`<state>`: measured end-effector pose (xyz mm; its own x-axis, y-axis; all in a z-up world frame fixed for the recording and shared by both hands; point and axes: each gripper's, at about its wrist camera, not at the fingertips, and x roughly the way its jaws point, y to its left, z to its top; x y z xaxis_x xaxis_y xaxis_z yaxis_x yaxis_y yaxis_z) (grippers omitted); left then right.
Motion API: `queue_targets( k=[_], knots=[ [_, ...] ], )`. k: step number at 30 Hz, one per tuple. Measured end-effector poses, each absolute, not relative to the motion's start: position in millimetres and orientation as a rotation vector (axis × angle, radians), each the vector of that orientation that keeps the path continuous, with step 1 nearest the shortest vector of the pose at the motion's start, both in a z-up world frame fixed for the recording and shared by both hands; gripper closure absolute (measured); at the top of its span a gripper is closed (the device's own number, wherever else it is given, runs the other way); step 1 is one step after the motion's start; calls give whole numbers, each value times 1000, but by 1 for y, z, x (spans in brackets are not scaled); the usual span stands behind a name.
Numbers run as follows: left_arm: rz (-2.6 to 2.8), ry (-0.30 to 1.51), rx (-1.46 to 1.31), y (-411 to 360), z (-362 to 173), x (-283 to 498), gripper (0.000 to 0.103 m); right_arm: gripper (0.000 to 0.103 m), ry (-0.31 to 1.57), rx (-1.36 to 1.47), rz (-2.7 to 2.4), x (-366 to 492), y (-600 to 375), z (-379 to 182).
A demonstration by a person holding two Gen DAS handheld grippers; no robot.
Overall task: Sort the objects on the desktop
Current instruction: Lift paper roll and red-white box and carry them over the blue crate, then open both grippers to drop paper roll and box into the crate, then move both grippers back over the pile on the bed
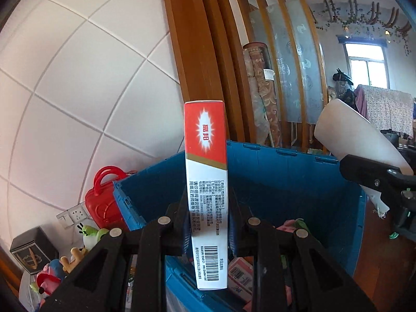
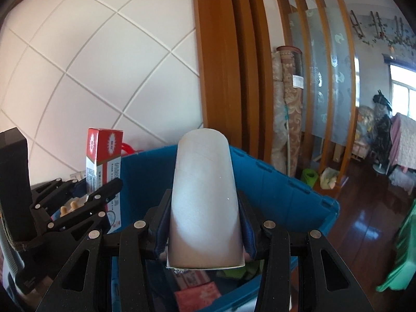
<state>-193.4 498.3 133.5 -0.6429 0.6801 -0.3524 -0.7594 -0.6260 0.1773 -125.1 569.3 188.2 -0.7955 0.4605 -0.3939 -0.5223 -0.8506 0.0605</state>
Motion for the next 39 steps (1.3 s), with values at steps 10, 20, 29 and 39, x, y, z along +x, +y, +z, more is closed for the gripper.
queue_targets(
  k=[10,20,29,39],
  knots=[
    [2348,474,-334,540,134,-200,75,44,332,-598,2539,-148,626,167],
    [2425,437,-226,535,148,-192,16,14,339,-549,2525,-139,642,174],
    [2424,432,-230,528,151,-188,16,14,345,-510,2549,-123,634,182],
    [2463,401,-231,509,155,-178,16,13,333,-511,2597,-115,624,184]
  ],
)
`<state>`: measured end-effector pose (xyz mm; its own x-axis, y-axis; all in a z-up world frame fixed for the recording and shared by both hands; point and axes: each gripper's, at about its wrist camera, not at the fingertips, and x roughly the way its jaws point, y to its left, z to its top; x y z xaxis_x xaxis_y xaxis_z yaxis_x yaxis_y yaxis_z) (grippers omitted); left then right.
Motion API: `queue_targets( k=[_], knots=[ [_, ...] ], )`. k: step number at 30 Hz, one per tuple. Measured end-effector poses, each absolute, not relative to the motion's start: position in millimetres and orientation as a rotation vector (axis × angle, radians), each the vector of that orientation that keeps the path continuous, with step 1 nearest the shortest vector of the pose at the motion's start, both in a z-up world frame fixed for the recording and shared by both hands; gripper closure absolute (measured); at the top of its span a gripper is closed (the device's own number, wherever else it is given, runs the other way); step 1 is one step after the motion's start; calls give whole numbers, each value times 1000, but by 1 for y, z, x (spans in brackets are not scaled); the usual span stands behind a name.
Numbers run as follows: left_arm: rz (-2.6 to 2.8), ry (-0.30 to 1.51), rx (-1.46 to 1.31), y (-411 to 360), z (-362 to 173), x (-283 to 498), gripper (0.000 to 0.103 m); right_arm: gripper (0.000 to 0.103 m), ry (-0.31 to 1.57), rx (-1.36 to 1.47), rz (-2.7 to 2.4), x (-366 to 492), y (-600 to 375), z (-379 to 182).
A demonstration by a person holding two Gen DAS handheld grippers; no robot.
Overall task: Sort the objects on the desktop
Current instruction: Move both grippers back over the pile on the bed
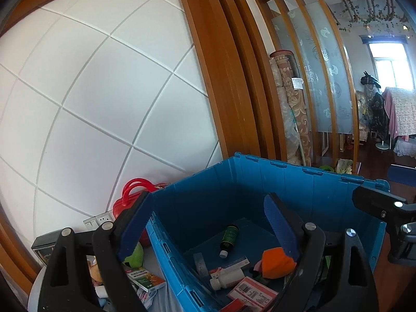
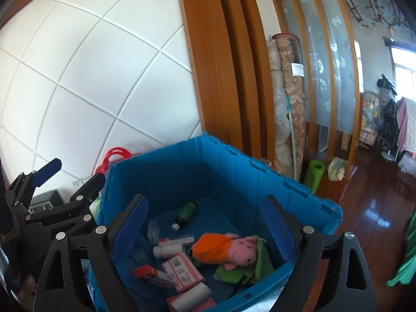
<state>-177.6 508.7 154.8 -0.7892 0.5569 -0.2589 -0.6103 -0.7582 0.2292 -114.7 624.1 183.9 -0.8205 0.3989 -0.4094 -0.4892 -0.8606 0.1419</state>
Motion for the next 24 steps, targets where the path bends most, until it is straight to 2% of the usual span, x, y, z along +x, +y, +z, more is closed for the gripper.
queue_targets(
  k=[10,16,24],
  knots=[
    [2561,306,-276,453,141,-168,16,13,333,-483,2680,-102,603,182],
    [2645,197,-322,389,122,-169,16,13,286,-507,2731,-104,572,179],
    [2755,166,-434,293,85,-183,16,11,223,-584,2828,-129,503,168]
  ],
)
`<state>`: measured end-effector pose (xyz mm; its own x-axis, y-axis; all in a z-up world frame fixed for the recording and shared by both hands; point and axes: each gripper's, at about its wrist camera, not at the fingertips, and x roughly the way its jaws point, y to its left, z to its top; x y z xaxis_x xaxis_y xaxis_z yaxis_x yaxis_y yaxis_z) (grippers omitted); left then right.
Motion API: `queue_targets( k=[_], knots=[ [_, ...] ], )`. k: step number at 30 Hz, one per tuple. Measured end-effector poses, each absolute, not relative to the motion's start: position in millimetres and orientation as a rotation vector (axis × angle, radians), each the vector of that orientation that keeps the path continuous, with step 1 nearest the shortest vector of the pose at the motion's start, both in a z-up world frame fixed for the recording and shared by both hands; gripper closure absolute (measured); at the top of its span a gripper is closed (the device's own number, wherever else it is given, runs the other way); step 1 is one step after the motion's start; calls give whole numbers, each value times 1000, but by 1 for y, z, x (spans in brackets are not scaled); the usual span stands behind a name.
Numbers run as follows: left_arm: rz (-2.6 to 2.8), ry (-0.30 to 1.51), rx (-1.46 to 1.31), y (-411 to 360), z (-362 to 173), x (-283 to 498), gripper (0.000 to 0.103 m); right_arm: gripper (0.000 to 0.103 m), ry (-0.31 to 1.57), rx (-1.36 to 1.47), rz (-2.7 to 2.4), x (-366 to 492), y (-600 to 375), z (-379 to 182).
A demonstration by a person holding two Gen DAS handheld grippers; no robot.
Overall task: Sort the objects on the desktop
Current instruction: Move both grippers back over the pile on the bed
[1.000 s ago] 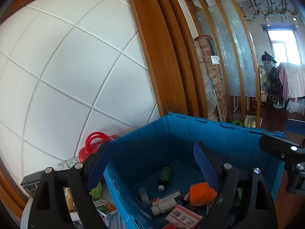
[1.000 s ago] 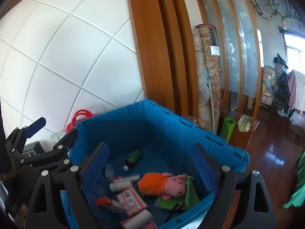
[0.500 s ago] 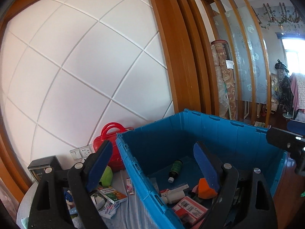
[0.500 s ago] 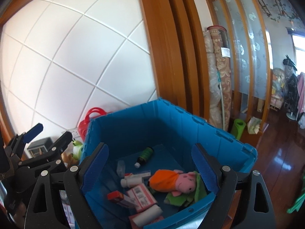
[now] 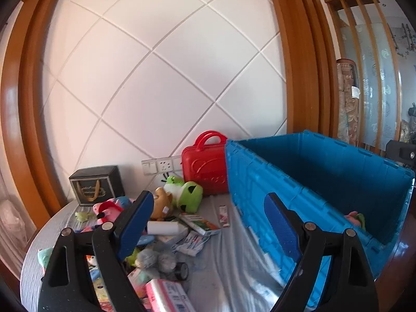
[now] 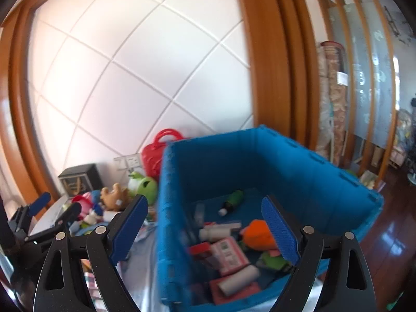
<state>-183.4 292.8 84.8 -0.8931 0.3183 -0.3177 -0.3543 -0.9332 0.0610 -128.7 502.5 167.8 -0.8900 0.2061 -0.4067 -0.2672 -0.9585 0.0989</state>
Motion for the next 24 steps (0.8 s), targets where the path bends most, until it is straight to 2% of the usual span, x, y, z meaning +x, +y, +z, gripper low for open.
queue_targets(
  k=[8,15,20,24],
  knots=[
    [2867,205,-578,164,31,-207,16,10,180,-768,2941,-181,406,126],
    [2880,229,-771,42,-37,-219,16,10,126,-1094,2988,-227,305,59],
    [2845,310,-913,2,-88,-214,16,10,39,-1352,3020,-244,239,2],
    [2748,263,-1020,-11,-122,-198,16,10,-104,-1570,3041,-243,196,-42]
  ],
)
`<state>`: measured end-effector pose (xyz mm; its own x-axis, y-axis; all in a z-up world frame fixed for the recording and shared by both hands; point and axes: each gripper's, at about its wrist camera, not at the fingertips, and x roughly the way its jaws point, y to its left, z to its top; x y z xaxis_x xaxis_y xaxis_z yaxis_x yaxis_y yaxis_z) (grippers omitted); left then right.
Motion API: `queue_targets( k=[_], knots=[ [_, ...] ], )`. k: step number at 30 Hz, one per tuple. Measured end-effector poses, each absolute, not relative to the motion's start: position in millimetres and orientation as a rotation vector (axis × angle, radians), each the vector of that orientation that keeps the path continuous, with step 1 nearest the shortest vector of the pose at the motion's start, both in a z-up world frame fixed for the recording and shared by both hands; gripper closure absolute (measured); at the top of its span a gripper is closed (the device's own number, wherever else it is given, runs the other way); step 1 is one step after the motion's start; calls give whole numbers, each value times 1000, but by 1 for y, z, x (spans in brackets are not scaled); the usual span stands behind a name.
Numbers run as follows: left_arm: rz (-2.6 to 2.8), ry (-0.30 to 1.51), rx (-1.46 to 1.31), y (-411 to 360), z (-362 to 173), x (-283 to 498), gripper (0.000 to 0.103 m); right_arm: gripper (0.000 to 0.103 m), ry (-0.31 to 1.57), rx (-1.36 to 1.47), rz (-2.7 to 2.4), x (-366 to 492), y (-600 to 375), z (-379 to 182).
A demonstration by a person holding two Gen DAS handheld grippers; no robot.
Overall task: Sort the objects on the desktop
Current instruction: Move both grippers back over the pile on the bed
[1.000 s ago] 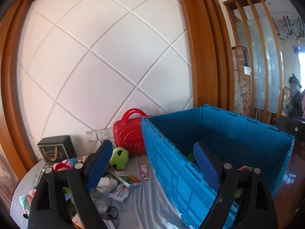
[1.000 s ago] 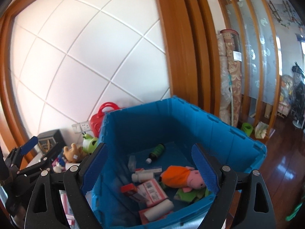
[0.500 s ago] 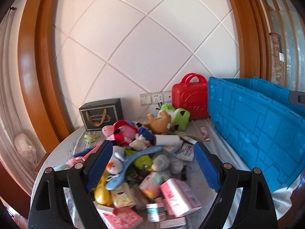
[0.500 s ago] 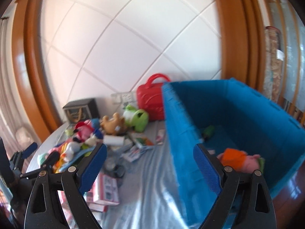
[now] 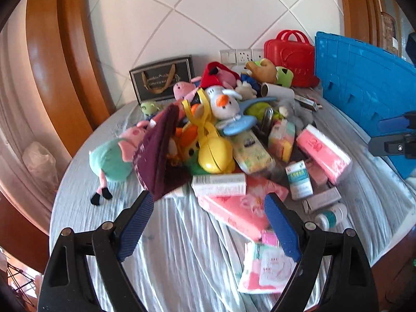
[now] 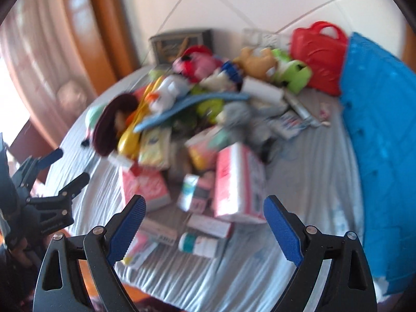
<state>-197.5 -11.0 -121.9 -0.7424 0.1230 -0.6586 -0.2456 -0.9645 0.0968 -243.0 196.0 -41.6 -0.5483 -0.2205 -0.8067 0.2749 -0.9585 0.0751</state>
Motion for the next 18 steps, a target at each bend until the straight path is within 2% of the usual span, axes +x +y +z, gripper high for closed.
queue_targets(
  k=[8,14,18],
  knots=[
    [2635,258,-1193,3,-169,-164,16,14,302,1370,-2276,-231,171,-109],
    [2637,146,-1160,15,-163,-166,16,17,364,1379,-2191,-229,182,-130],
    [2641,162,-1152,29,-162,-164,16,25,395,1350,-2116,-230,185,-140]
  ],
)
